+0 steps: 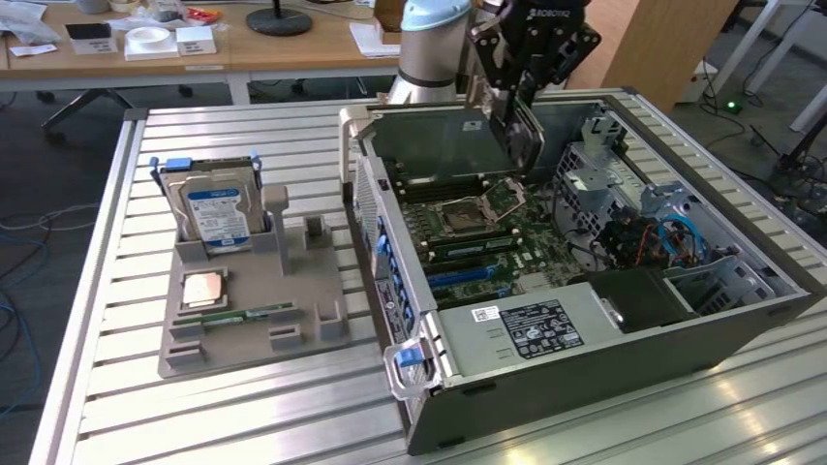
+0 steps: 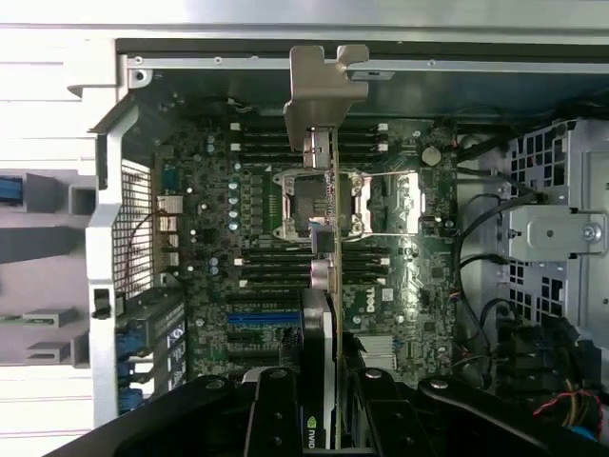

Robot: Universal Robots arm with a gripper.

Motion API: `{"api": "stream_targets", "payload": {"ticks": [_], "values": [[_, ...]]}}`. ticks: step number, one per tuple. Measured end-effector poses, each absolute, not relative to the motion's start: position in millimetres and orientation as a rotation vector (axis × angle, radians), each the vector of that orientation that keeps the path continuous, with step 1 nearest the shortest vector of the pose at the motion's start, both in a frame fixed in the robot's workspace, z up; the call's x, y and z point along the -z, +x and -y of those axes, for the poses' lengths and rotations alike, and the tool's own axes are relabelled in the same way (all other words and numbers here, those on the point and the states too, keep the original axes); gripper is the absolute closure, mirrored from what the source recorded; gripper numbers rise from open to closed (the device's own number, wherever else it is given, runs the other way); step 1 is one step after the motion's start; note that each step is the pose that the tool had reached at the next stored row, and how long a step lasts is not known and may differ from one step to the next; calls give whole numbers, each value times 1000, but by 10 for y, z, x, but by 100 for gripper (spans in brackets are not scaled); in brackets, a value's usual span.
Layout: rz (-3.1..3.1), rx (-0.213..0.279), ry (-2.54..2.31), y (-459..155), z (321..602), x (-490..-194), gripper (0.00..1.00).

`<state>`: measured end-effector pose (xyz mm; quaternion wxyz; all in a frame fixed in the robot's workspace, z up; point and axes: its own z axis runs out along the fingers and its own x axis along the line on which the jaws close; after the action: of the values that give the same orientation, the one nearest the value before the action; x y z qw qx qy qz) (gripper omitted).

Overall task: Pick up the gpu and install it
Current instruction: 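Pick up the gpu and move the gpu toward the slot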

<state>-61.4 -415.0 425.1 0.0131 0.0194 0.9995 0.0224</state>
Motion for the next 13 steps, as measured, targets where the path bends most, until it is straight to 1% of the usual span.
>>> {"api": "stream_targets", "payload": {"ticks": [13], "values": [[-3114,-70,60,-218,4131,-4248,73]]}}
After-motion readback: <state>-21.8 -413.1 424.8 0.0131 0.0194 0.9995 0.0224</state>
